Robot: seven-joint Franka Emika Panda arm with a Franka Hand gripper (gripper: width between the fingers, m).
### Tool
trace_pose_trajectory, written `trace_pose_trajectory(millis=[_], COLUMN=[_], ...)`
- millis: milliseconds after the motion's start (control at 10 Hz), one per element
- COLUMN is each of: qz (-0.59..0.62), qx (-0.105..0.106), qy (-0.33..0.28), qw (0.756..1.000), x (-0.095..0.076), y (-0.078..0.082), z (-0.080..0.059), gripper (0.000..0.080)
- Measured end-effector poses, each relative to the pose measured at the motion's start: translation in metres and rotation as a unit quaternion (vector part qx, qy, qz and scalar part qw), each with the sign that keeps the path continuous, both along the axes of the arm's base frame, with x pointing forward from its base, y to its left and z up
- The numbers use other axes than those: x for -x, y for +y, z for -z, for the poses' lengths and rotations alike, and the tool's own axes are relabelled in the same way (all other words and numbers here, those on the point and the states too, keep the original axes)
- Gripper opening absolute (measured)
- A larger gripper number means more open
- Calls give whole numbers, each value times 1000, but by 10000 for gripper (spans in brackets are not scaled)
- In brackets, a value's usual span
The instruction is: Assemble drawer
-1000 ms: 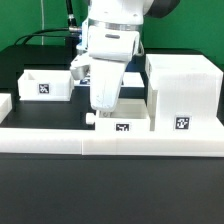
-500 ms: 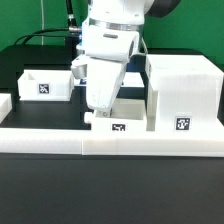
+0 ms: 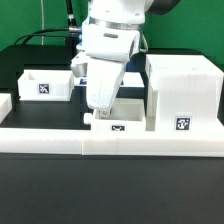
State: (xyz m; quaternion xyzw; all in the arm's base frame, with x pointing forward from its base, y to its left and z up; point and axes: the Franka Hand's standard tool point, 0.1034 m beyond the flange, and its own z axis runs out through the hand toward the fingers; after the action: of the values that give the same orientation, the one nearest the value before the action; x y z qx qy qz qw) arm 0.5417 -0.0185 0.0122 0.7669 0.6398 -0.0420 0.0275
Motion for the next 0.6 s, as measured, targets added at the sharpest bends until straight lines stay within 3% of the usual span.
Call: trace_pose_trajectory(millis=[600], qz=[4], qx=[0], qy=[1], qw=[1000], x=[1], y=[0], z=[1], gripper=[69])
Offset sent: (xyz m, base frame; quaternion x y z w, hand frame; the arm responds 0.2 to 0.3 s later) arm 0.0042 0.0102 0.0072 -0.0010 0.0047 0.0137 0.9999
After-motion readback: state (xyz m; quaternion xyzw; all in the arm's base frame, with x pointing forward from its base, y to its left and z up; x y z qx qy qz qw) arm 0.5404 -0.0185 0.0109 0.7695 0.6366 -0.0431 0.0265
